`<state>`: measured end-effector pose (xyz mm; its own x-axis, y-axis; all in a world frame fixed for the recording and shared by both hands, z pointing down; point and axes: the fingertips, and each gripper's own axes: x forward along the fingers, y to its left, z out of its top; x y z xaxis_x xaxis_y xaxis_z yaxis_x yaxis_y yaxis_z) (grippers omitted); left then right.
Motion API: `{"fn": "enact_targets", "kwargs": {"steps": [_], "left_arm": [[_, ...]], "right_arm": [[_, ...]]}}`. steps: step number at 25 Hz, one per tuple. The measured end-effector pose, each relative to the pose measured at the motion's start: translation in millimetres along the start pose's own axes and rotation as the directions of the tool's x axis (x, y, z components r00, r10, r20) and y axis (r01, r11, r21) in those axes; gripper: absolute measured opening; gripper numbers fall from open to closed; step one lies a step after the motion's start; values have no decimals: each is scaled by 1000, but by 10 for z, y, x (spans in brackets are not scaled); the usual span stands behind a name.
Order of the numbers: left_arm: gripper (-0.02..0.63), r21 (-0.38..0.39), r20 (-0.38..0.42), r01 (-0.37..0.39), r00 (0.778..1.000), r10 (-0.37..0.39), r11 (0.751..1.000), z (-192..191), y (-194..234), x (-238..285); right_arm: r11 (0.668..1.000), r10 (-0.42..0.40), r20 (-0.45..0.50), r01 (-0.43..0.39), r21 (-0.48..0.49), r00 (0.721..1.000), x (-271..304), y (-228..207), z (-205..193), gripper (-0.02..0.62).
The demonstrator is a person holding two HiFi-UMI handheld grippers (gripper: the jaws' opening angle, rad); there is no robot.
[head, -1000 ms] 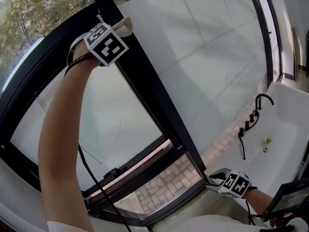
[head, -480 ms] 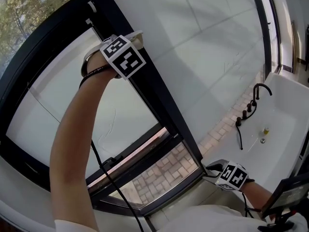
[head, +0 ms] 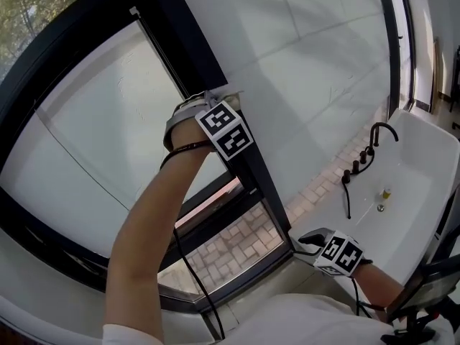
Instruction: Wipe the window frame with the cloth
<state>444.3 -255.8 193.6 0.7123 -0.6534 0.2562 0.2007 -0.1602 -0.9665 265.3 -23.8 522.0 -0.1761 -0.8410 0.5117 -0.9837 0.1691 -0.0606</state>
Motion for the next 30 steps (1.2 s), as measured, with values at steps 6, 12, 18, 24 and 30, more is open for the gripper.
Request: {"fn": "enact_targets", "kwargs": {"steps": [6, 12, 18, 24, 30], "left_arm": [[92, 11, 16, -5, 1000, 5, 1000, 11, -631, 200], [92, -17, 10, 69, 998, -69, 997, 15, -1628, 434], [92, -16, -2, 129, 992, -129, 992, 2, -2438, 625], [92, -19, -7, 178, 984, -178, 984, 2, -3079, 749], [92, -13, -19, 237, 971, -237, 971, -56, -3643, 844]], "right_arm": [[1000, -13, 7, 13, -6, 1000, -8, -28, 14, 153], [1000, -9, -2, 9, 4, 1000, -44, 58, -48, 153], [999, -42, 11, 42, 33, 999, -139, 4, -53, 152], [997, -55, -8, 55, 60, 998, -182, -19, -166, 152], [995, -45, -51, 50, 86, 998, -143, -32, -301, 152]]}}
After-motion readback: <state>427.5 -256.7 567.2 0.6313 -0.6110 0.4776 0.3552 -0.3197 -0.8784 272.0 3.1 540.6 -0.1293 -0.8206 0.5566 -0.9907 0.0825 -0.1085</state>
